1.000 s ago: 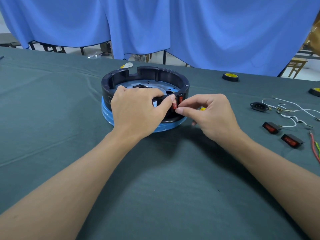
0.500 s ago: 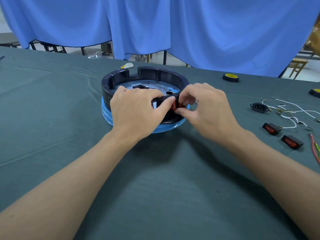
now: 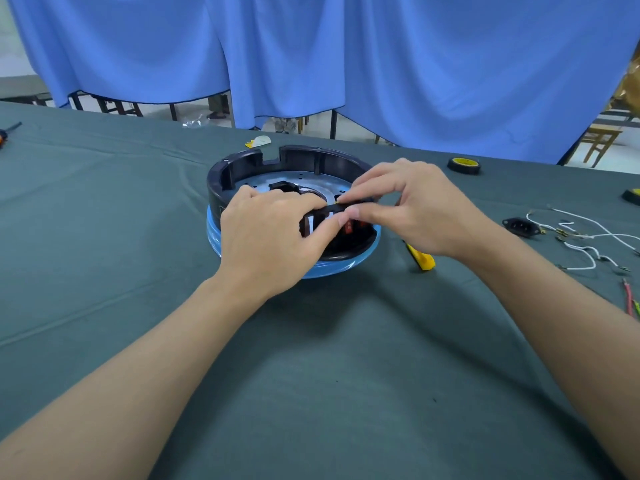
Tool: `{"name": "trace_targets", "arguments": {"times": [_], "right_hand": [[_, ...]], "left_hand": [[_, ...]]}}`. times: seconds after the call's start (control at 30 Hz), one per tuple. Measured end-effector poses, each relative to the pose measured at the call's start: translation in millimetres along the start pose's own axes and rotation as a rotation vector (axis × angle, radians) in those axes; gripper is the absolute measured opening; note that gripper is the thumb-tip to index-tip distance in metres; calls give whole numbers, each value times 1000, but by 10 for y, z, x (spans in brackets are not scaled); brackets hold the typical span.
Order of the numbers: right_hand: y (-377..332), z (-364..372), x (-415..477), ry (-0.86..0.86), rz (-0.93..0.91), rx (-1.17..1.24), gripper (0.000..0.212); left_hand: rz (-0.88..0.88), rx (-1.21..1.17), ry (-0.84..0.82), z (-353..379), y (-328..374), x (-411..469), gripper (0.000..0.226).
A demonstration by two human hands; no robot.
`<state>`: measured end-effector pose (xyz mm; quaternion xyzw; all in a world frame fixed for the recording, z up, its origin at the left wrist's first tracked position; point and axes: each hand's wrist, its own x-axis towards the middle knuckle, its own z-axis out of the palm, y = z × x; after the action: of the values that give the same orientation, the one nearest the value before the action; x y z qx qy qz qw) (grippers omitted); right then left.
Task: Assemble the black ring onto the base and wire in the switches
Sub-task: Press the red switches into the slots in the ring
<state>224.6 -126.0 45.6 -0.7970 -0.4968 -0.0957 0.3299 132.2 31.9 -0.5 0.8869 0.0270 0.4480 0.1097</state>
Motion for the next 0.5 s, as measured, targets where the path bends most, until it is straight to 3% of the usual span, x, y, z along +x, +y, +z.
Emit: {"name": "trace_targets", "arguments": {"times": [0.13,0.5], "right_hand": [[24,-17,10,-34,33,12,15],[11,12,15,13,78,7,10]], "left_hand": [[-23,-1,17,0,22,3,36],[-25,9,-6,-6,30,3,39]]}}
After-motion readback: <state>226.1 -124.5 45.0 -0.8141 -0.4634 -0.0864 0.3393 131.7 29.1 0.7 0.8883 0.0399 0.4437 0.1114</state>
